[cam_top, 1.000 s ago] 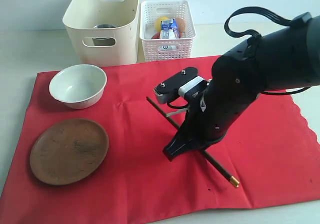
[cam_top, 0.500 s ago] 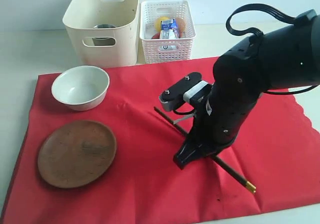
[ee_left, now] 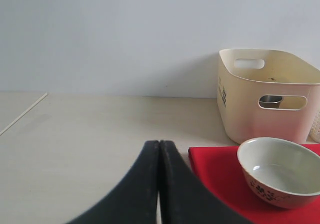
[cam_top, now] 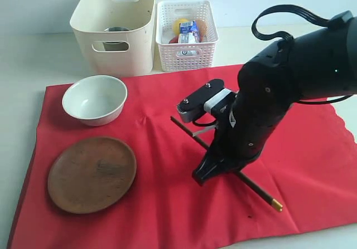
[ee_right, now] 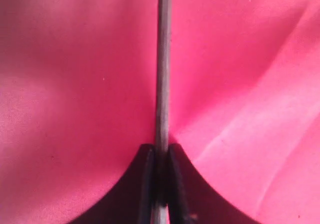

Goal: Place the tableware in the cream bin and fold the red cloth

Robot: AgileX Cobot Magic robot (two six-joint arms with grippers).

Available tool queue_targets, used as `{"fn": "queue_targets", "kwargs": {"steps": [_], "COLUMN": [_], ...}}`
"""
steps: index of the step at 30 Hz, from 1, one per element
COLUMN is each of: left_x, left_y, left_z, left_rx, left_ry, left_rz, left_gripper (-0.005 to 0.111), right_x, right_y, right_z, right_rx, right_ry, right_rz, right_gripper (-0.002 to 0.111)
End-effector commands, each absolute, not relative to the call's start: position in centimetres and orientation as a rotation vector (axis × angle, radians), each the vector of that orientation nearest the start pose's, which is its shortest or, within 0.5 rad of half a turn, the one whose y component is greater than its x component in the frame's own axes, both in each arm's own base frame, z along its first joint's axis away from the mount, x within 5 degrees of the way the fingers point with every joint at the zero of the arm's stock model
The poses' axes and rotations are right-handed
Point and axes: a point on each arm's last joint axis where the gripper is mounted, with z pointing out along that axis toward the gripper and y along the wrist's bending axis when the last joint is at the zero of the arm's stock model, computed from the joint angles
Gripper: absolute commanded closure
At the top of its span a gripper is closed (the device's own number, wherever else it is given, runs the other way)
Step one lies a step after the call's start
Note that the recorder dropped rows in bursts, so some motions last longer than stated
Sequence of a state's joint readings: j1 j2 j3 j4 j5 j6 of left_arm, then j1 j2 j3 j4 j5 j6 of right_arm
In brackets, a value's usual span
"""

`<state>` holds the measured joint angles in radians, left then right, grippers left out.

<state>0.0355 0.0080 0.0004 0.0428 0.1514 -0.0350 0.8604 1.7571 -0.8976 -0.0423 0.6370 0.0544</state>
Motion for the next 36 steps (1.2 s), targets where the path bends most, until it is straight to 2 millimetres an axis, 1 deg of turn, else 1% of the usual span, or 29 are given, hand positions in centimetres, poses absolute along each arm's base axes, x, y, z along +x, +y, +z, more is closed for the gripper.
{"fn": "queue_targets", "kwargs": {"steps": [1,3,6,13,15,18,21,22,24,26,27,28,32,36], "left_x": [5.7,5.7,5.7,5.7,5.7,5.7,5.7,5.7,5.7,5.7,5.7,5.7,5.7,5.7], "left_y": [0.3,0.3,0.3,0.3,0.3,0.3,0.3,0.3,0.3,0.3,0.3,0.3,0.3,0.3], "left_z": [19.9,19.9,19.9,19.9,19.9,19.9,19.9,19.9,19.9,19.9,19.9,19.9,19.9,19.9], "left_rx": [-0.034,-0.034,-0.034,-0.034,-0.034,-0.034,-0.034,-0.034,-0.034,-0.034,-0.034,-0.034,-0.034,-0.034], "left_ry": [1.636,1.636,1.636,1.636,1.636,1.636,1.636,1.636,1.636,1.636,1.636,1.636,1.636,1.636], "left_rz": [0.036,0.036,0.036,0.036,0.036,0.036,0.036,0.036,0.036,0.036,0.036,0.036,0.036,0.036], "left_gripper": [0.107,0.107,0.107,0.107,0.107,0.107,0.107,0.107,0.107,0.107,0.107,0.107,0.107,0.107], "right_x": [19.9,19.9,19.8,19.7,19.8,19.8,19.7,19.6,19.6,19.6,19.6,19.6,19.6,19.6], "right_y": [22.9,22.9,22.8,22.6,22.7,22.7,22.6,22.5,22.4,22.4,22.4,22.4,22.4,22.3], "right_z": [12.9,11.8,10.9,10.8,10.8,10.8,10.8,10.8,10.8,10.8,10.9,10.9,11.6,14.0], "right_rx": [-1.217,-1.230,-1.246,-1.250,-1.246,-1.212,-1.213,-1.216,-1.222,-1.223,-1.225,-1.227,-1.227,-1.197], "right_ry": [2.738,2.765,2.800,2.818,2.817,2.831,2.846,2.852,2.859,2.860,2.860,2.858,2.840,2.775], "right_rz": [0.069,0.049,0.021,0.008,0.009,0.012,0.000,-0.005,-0.013,-0.014,-0.015,-0.016,-0.011,0.042], "right_gripper": [0.108,0.108,0.108,0.107,0.103,0.093,0.085,0.084,0.086,0.093,0.104,0.108,0.108,0.108]}}
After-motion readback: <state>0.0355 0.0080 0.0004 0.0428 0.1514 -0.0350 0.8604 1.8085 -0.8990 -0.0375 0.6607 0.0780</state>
